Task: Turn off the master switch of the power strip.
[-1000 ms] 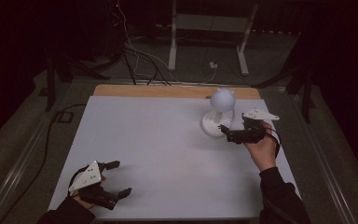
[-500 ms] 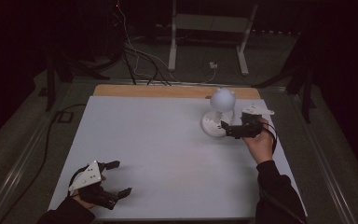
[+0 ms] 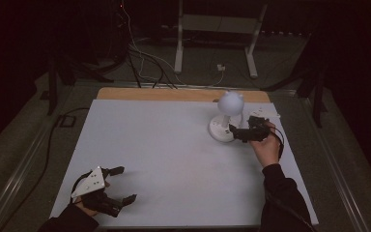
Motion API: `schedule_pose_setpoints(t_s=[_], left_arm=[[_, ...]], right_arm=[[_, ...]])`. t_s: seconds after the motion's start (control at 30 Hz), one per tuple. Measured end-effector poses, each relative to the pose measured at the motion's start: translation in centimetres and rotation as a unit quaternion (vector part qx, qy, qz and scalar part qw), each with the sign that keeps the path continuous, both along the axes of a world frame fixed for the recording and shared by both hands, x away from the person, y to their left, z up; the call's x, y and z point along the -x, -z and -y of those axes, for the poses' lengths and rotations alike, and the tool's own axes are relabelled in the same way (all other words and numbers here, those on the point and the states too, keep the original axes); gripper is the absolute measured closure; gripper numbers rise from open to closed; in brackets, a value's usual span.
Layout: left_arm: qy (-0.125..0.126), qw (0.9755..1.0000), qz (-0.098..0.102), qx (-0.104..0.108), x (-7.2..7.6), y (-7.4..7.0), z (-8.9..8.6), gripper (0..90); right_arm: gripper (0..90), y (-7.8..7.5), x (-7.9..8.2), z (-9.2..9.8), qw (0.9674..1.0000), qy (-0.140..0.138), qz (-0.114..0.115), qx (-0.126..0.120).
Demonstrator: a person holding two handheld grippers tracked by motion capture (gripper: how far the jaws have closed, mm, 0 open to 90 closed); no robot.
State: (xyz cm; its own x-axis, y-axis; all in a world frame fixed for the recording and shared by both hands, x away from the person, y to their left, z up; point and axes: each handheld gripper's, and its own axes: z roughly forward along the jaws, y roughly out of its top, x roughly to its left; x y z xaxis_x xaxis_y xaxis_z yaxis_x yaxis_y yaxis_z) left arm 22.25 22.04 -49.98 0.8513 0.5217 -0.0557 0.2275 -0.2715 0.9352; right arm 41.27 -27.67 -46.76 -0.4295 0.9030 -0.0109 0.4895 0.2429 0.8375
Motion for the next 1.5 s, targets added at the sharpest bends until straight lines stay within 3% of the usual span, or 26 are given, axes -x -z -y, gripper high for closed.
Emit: schedule_pose_setpoints(t_s=[0.23, 0.37, 0.43, 0.6, 0.7, 0.83, 0.93, 1.3, 1.33, 1.5], left_arm=[[0.0, 1.0, -0.001, 0.0, -0.02, 0.02, 0.01, 0.4], [0.003, 1.0, -0.006, -0.002, -0.02, 0.03, 0.06, 0.4], [0.007, 0.9999, -0.011, -0.004, -0.05, 0.06, 0.1, 0.4], [0.004, 1.0, -0.008, -0.005, -0.03, 0.05, 0.09, 0.4], [0.002, 1.0, -0.006, -0.003, -0.01, 0.02, 0.09, 0.4], [0.001, 1.0, -0.004, -0.003, 0.01, -0.01, 0.06, 0.4], [0.001, 1.0, -0.004, -0.003, 0.0, -0.02, 0.05, 0.4], [0.002, 1.0, -0.004, -0.003, 0.01, -0.01, 0.07, 0.4], [0.002, 1.0, -0.005, -0.003, 0.01, -0.01, 0.07, 0.4], [0.002, 1.0, -0.004, -0.003, 0.0, -0.01, 0.05, 0.4]], right_arm=[[7.9, 0.36, -0.22, 0.27, 0.9995, 0.02, 0.022, 0.005], [8.2, 0.5, -0.49, 0.19, 0.9993, 0.031, 0.02, 0.005], [14.3, 0.53, -0.53, 0.12, 0.999, 0.039, 0.019, 0.009], [18.0, 0.54, -0.71, 0.05, 0.9984, 0.055, 0.006, 0.005], [29.3, 0.63, -0.77, 0.03, 0.9982, 0.06, 0.001, 0.004], [51.6, 0.69, -0.86, 0.26, 0.998, 0.062, -0.008, -0.003], [61.2, 0.72, -0.91, 0.37, 0.9977, 0.065, -0.014, -0.008], [84.6, 0.49, -0.75, 0.17, 0.995, 0.098, -0.017, 0.007], [89.2, 0.49, -0.72, 0.14, 0.995, 0.098, -0.014, 0.012], [90.0, 0.45, -0.34, -0.38, 0.9947, 0.095, 0.012, 0.037]])
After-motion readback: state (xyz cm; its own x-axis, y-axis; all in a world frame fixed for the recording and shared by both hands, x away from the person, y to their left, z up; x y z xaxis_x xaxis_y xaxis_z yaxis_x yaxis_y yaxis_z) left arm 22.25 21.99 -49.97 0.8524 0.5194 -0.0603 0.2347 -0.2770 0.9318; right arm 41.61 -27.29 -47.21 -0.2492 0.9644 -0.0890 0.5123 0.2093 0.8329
